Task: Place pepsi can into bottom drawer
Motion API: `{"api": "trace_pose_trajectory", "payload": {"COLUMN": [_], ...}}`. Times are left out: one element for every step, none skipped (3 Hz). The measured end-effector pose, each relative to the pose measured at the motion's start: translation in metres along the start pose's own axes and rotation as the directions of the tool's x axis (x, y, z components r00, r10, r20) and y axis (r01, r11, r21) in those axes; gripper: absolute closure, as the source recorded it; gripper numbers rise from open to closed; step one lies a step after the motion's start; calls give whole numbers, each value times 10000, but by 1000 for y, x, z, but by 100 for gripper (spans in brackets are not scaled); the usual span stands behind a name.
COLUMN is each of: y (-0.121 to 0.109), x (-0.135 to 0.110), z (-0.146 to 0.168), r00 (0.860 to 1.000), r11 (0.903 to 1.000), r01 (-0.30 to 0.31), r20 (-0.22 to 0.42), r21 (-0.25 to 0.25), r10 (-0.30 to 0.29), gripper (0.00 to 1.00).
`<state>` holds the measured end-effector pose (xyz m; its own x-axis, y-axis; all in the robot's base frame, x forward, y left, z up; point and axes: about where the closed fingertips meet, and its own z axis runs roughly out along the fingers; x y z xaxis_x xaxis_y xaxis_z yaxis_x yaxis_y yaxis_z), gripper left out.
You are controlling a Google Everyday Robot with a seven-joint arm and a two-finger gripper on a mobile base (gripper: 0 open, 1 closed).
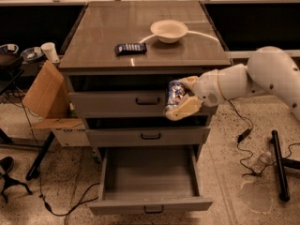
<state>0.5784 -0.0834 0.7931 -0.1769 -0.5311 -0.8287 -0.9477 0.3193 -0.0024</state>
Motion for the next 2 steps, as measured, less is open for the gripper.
{"api": "trace_pose_trajectory", "payload": {"y": [4,7], "x": [59,126], "z": [24,57], "r00": [9998,9988], "r11": [10000,9999], "r01": [27,-100], "r20": [-216,-473], "r21": [1,59], "r10": [-27,102], "gripper": [100,100]}}
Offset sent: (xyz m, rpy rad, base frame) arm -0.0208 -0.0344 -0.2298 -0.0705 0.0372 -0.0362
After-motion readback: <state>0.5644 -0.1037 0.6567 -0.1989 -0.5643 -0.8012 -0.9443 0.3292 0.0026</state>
